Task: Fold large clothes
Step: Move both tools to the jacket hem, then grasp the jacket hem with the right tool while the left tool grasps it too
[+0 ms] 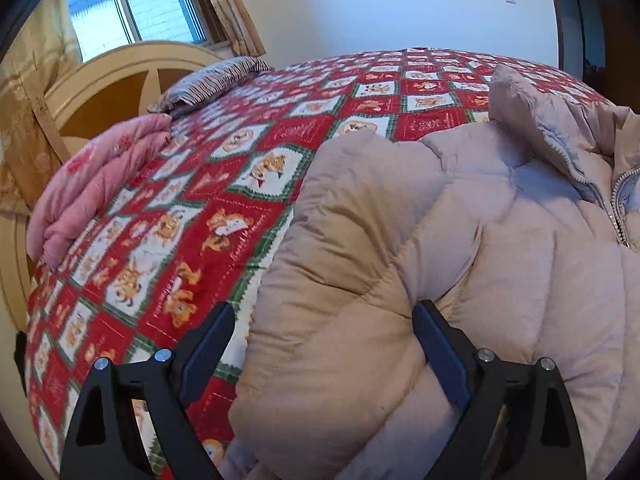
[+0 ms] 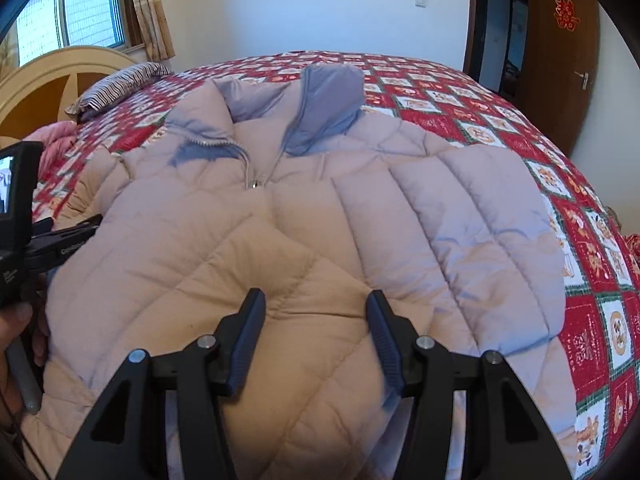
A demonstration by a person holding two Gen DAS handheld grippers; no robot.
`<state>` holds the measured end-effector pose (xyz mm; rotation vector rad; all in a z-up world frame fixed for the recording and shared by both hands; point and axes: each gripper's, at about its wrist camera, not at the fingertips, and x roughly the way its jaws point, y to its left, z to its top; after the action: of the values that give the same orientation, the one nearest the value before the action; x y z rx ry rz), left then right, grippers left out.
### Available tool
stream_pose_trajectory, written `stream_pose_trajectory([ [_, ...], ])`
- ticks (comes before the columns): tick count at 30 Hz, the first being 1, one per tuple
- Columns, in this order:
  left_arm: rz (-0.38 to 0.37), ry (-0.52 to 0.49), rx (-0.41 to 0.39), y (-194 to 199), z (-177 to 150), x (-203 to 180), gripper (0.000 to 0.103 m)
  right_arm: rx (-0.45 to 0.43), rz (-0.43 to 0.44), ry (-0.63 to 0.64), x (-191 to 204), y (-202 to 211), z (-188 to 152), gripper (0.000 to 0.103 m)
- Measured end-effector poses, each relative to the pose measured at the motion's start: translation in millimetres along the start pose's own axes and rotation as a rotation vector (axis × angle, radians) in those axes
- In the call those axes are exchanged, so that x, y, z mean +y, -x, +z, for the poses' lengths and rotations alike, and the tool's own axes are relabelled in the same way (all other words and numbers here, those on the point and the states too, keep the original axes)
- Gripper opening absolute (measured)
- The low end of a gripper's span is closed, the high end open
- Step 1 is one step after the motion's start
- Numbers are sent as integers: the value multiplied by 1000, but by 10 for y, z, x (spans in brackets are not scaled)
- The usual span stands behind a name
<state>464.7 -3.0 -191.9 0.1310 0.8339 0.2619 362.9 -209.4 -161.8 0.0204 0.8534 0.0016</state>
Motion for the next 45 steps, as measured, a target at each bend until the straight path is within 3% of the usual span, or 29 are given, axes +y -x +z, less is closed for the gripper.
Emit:
stream_pose_trajectory([
  [5, -40, 42, 23, -59, -10, 56, 96, 0, -2, -12, 5, -85, -24, 55],
  [20, -43, 42, 27, -83, -16, 52, 97, 10, -41, 10, 50, -176, -46, 55],
  [25, -28, 25, 11, 187, 48, 135, 97, 20, -59, 45, 73, -125, 2, 55],
  [30, -83, 93, -87, 588, 398, 242, 97, -115, -70, -18, -147, 283, 181, 56],
  [33, -43, 66, -82, 430, 594, 88, 97, -136, -160, -115, -431, 299, 410, 57],
  [37, 42, 54, 24, -60, 673, -51, 97, -128, -264, -195, -873, 75, 589, 57],
  [40, 48, 43, 89, -313, 577, -173, 97, -53, -282, -241, -1145, -218, 592, 57],
  [45, 48, 72, 71, -423, 451, -219, 98, -2, -274, -212, -1213, -481, 453, 59],
])
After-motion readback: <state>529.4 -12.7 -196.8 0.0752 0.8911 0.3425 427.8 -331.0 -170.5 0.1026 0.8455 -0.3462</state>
